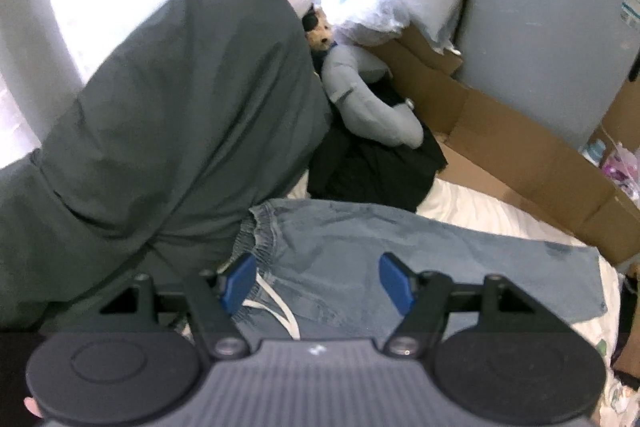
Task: Fold clothes
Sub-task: 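Raise both open grippers up away from the spread jeans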
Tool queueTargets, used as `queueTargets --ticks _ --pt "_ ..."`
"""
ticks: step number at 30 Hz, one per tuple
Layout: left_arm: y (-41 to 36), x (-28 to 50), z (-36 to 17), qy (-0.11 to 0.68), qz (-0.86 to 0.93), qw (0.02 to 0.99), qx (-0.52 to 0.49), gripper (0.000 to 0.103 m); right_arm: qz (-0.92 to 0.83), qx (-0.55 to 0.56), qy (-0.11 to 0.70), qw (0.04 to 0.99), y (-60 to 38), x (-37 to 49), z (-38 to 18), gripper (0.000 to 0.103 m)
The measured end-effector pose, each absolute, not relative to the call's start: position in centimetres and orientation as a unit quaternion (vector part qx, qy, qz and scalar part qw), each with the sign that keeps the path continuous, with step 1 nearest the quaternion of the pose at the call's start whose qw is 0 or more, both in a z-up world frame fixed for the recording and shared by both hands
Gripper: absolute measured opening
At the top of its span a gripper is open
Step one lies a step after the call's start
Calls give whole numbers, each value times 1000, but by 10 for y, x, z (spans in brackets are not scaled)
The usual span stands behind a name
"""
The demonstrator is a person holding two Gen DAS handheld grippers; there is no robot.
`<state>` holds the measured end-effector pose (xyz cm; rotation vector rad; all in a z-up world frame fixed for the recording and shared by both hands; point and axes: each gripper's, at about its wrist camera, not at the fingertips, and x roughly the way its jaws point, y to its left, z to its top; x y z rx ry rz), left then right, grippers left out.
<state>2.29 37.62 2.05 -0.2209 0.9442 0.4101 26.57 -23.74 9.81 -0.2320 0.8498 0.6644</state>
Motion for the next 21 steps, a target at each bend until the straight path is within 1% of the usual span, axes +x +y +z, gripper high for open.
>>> queueTargets --ticks 5,11,14,21 --pt "373 6 2 445 196 869 -87 73 300 -104 432 844 -262 253 71 65" --pt "372 -10 -33 481 203 845 -113 73 299 -60 447 841 -303 240 35 65" --pt "367 -18 -42 494 199 838 -117 73 304 -63 449 838 -313 233 10 65" --pt "366 -28 -55 525 205 815 -133 73 317 -17 455 832 -328 221 -35 65"
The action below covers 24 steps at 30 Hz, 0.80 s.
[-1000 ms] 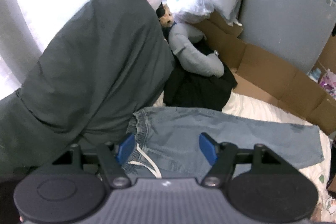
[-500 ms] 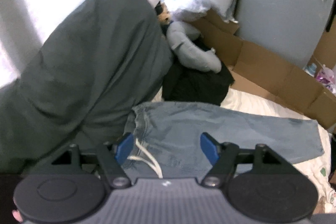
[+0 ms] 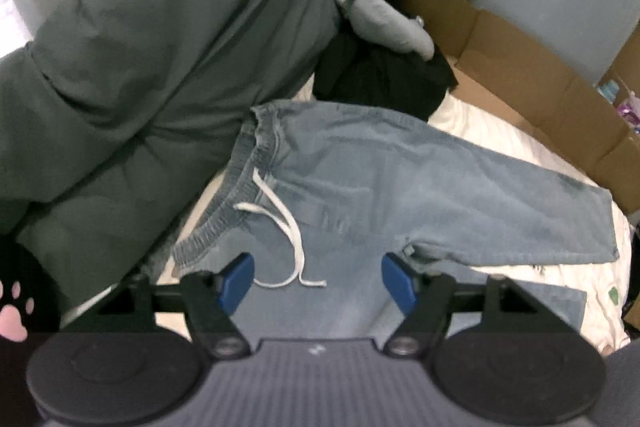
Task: Fold clothes
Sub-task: 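Raise both open grippers up away from the spread jeans, then move the right gripper down to the folded jeans leg cuff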
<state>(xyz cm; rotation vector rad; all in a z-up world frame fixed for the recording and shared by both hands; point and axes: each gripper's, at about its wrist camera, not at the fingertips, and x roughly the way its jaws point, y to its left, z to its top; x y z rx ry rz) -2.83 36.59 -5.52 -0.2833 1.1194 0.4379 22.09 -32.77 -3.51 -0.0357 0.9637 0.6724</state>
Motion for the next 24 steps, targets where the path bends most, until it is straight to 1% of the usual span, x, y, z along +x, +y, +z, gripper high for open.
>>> queueTargets --ticks 5,12,18,24 --pt "363 -34 -68 541 225 798 -144 73 321 3 470 822 -328 212 -77 65" --pt "365 -46 -89 568 247 768 -165 73 310 44 504 805 -322 194 -157 65" --pt "366 -48 -100 584 273 748 -158 73 297 88 536 786 -311 179 -222 64" --pt "353 -40 -111 594 280 741 -142 74 304 100 556 767 -296 184 -255 64"
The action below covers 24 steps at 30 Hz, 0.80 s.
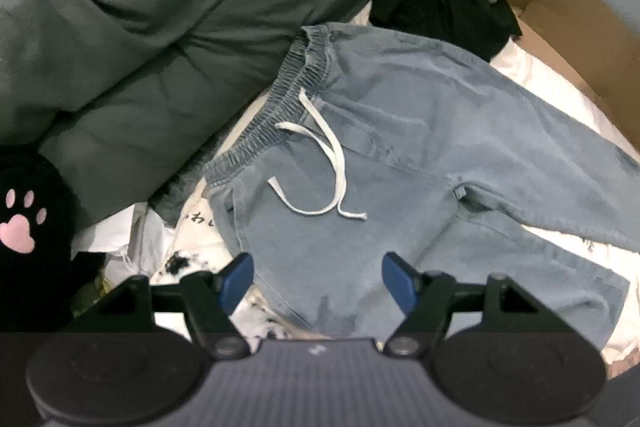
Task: Fold clothes
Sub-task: 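Move the right gripper down to the folded jeans leg cuff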
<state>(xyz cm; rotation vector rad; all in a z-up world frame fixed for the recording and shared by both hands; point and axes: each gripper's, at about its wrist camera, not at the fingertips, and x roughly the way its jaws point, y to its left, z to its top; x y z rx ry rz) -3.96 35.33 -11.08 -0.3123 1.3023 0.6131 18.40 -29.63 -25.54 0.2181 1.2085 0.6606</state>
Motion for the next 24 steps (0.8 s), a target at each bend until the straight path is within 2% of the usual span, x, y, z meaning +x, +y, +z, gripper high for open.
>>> queueTargets --ticks 11,17,24 --pt "331 -26 -158 608 281 728 -143 75 331 116 593 725 -246 192 -315 62" --pt "334 -28 -176 608 290 723 -150 75 322 147 617 703 -229 198 -351 54" --pt "338 -37 -193 607 296 719 -165 75 323 144 634 688 -216 204 -374 53"
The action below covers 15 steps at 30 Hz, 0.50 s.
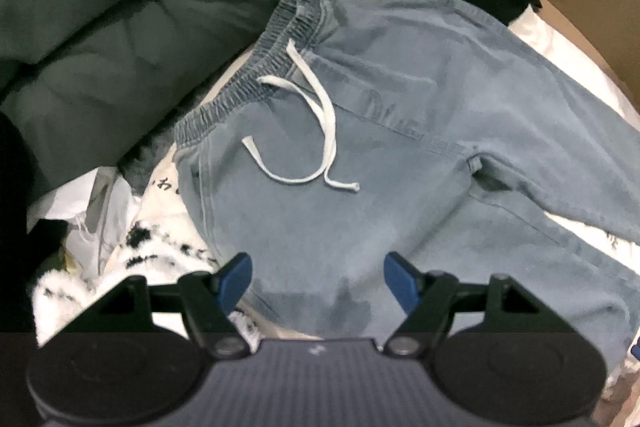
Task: Fold clothes
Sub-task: 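Move the right gripper down to the folded jeans leg cuff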
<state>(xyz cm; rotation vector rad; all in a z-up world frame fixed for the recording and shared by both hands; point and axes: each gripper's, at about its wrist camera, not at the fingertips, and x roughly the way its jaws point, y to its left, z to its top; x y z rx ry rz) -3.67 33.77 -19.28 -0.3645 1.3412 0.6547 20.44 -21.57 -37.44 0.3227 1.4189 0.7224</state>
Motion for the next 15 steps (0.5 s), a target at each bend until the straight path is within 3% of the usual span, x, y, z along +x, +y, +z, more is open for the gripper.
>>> queueTargets --ticks 15 --pt "338 -46 -241 612 283 715 -185 75 356 136 646 662 -196 210 -413 51"
